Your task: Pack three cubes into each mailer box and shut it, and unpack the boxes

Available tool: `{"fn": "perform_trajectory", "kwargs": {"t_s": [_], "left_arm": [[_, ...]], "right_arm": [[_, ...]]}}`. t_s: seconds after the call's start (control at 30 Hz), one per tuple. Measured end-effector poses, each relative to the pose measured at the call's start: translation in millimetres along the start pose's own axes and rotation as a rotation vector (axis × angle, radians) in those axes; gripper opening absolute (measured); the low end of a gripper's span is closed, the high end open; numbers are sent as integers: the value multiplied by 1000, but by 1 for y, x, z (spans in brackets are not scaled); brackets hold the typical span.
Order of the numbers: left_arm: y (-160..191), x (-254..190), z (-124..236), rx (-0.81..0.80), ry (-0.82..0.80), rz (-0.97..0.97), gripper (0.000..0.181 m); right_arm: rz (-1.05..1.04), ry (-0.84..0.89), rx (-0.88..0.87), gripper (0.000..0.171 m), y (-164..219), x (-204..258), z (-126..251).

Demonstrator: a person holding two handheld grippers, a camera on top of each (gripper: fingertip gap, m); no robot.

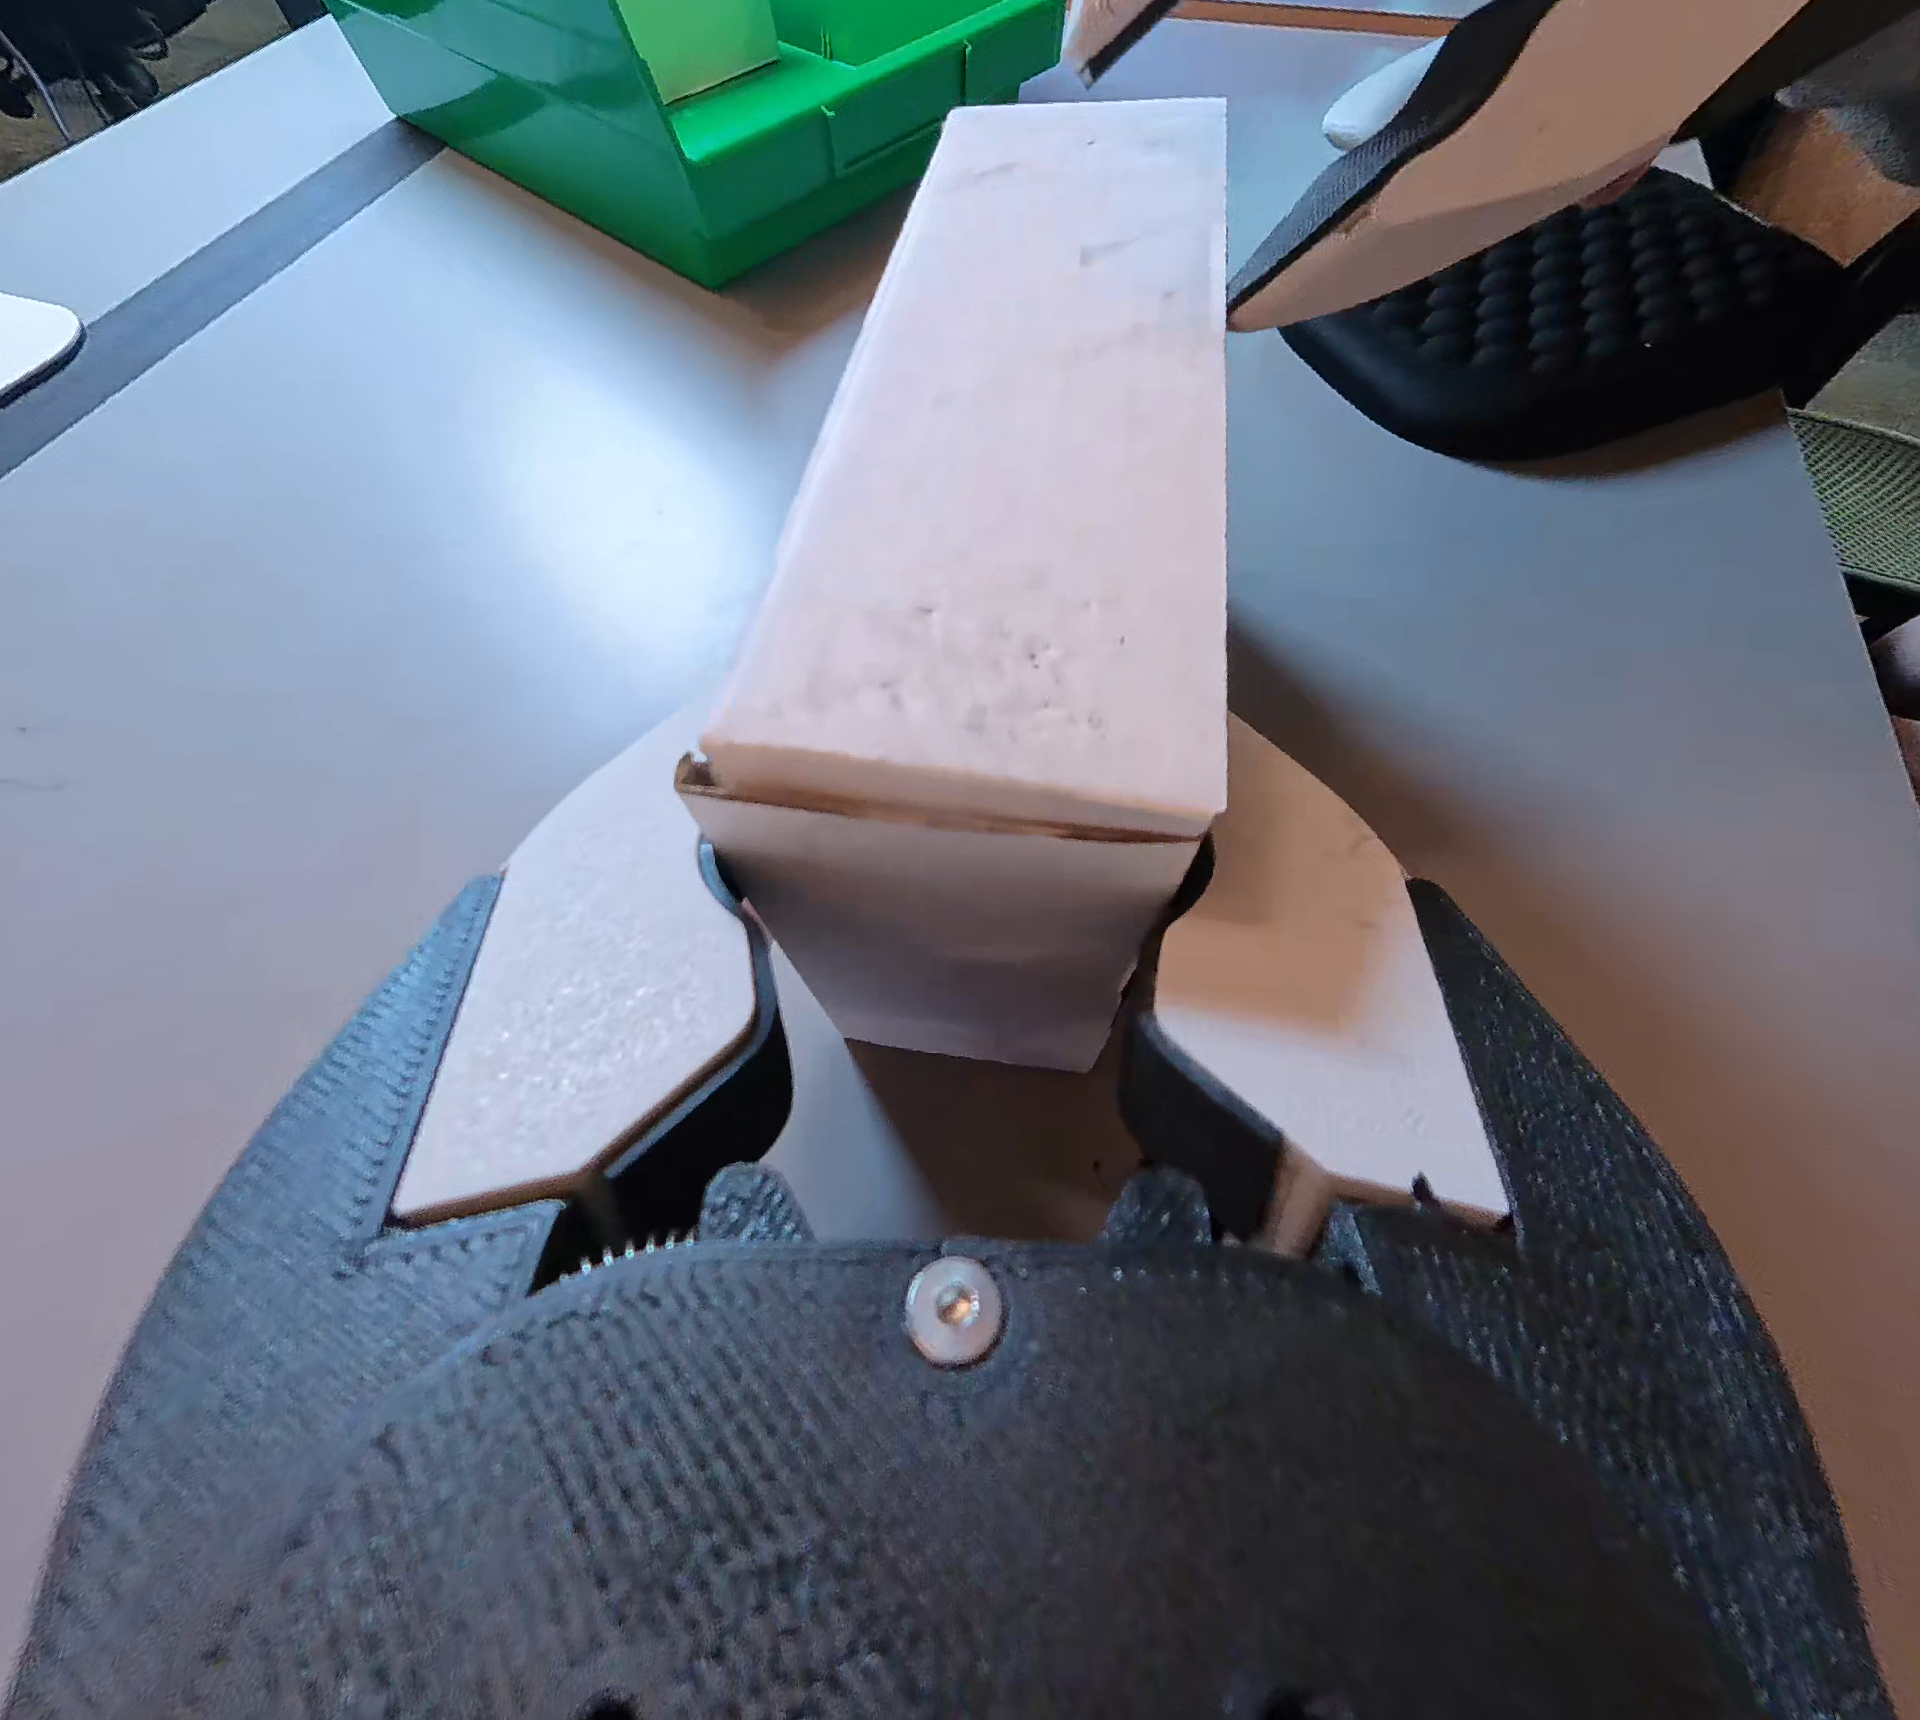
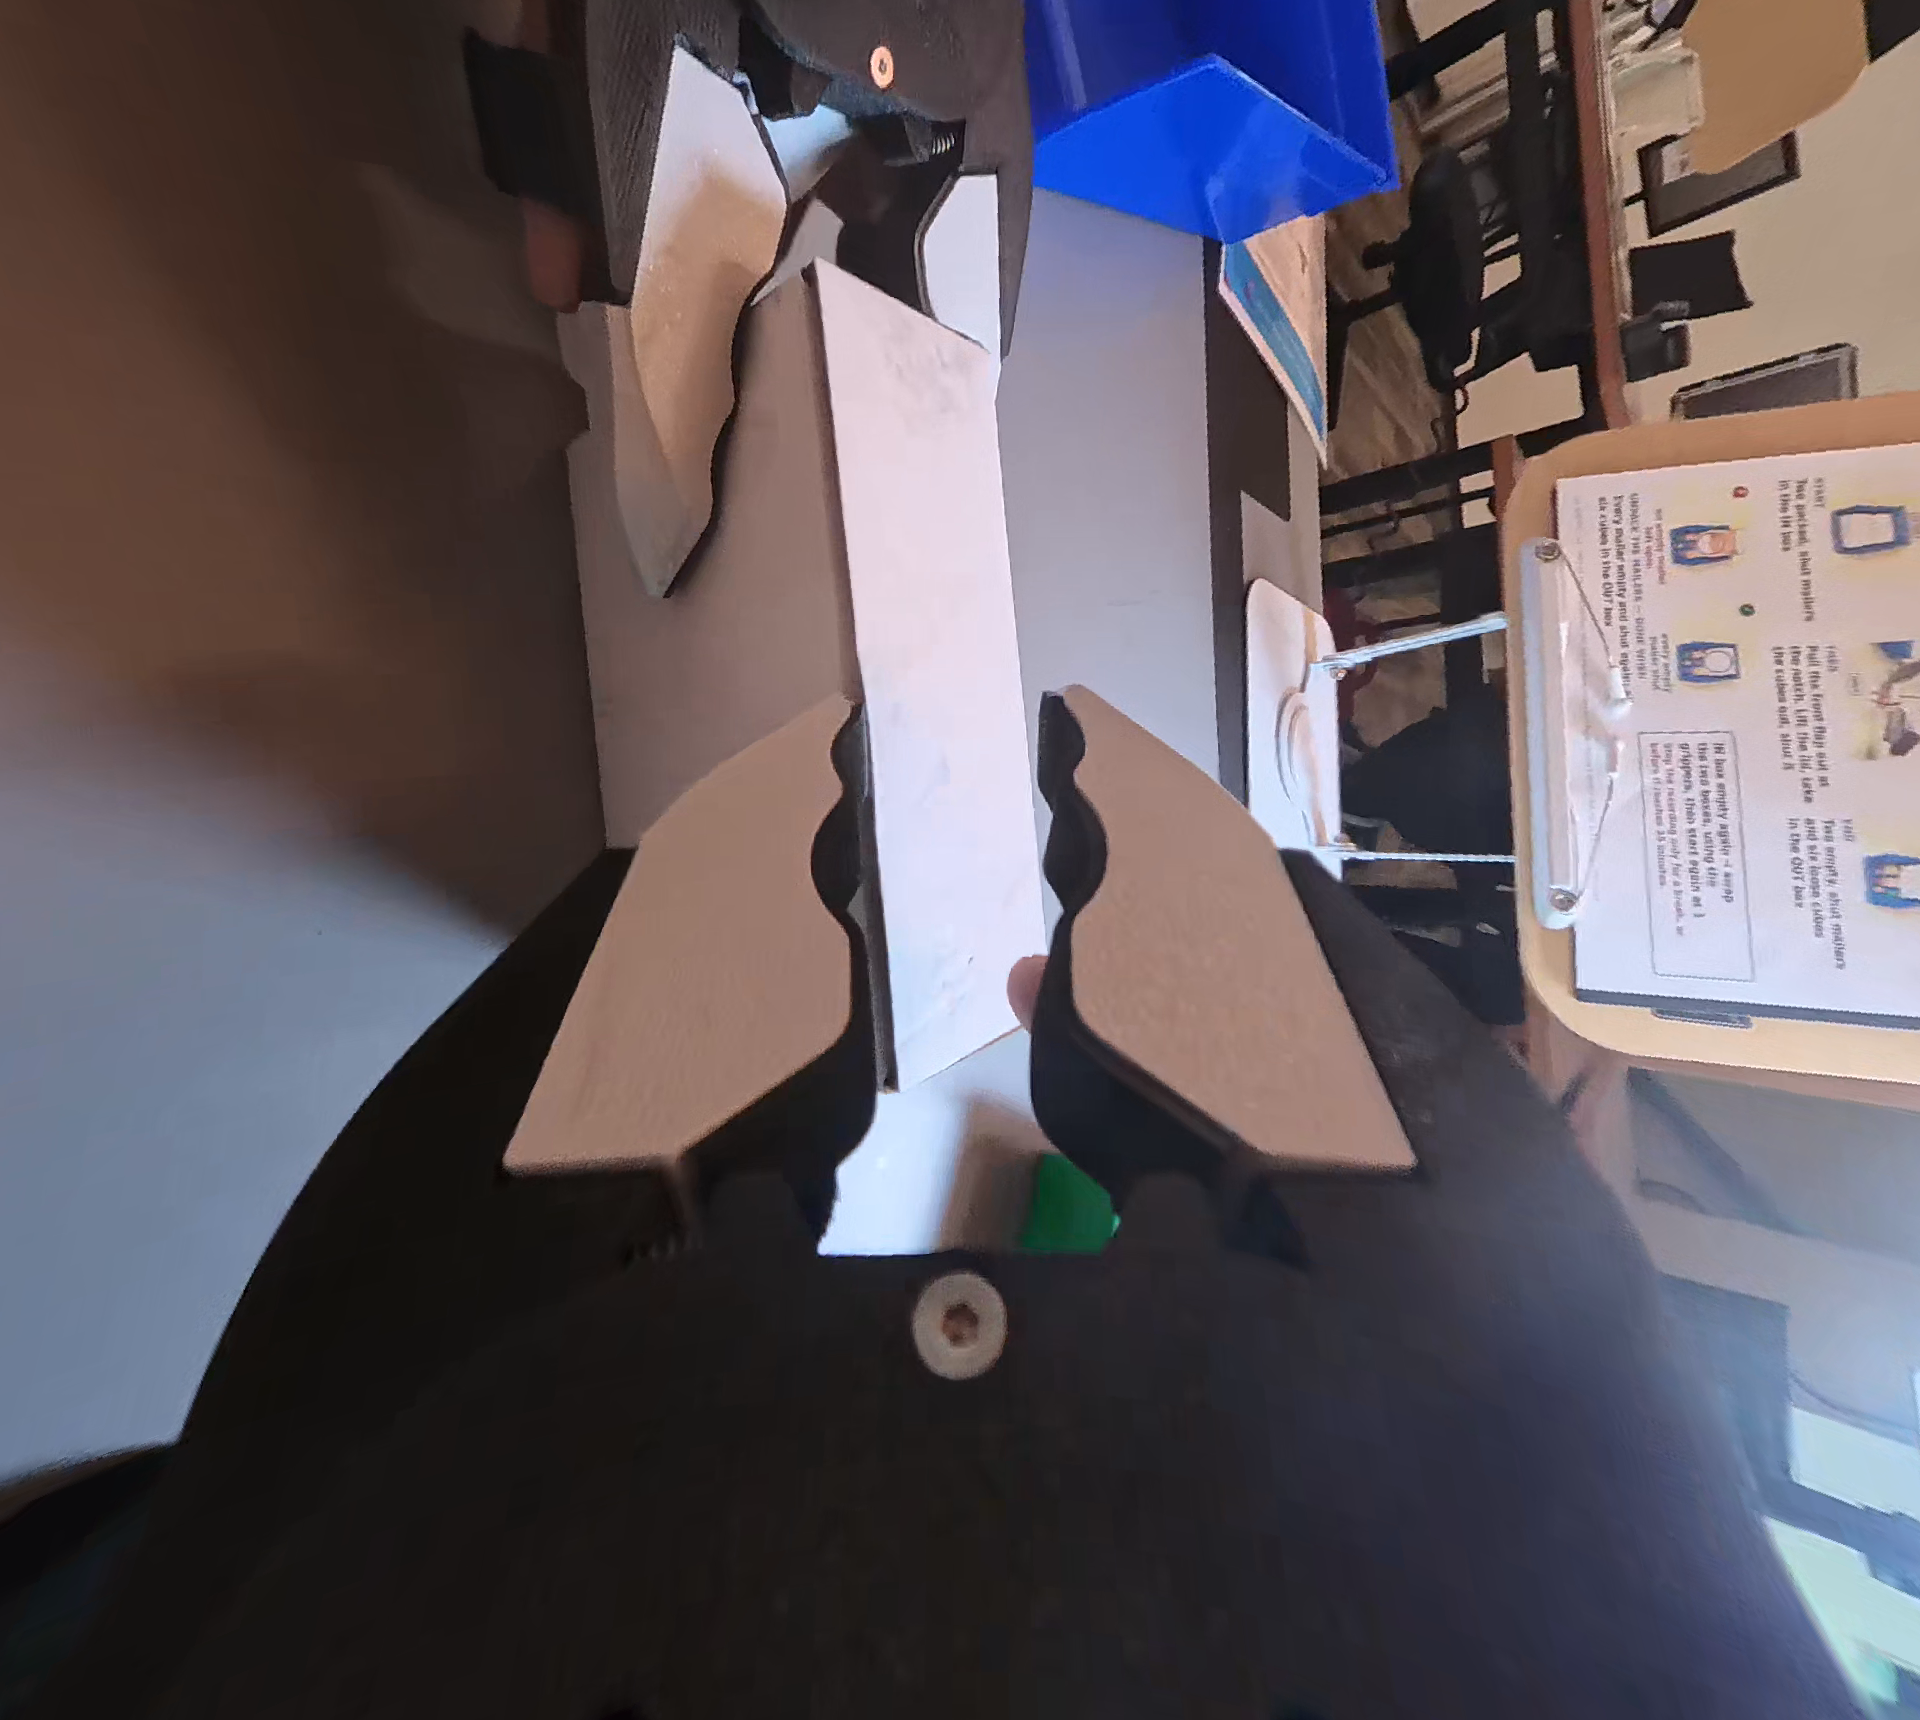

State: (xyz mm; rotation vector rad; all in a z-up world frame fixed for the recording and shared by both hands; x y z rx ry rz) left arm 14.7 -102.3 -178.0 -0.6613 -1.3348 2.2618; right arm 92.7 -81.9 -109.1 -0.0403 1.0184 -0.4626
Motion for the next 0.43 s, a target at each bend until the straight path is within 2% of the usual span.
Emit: {"fn": "perform_trajectory", "kwargs": {"t_s": [0.03,0.3,0.43], "left_arm": [[0,0,0,-1,-4,3,79],[-1,-1,3,14,28,61,76],[2,-5,3,26,18,-7,75]], "right_arm": [[26,8,18,31,-1,0,-1],[196,150,166,23,-3,-4,-11],[231,102,169,25,-6,-4,-14]]}}
Point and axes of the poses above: each gripper's, where its closed fingertips meet, z back along the fingers, y out of its underside, x = y × z across the jaws, the point moved 3 cm from there along z, back along the fingers, and after that the axes turned 13 degrees about z, right-handed, at the moved point
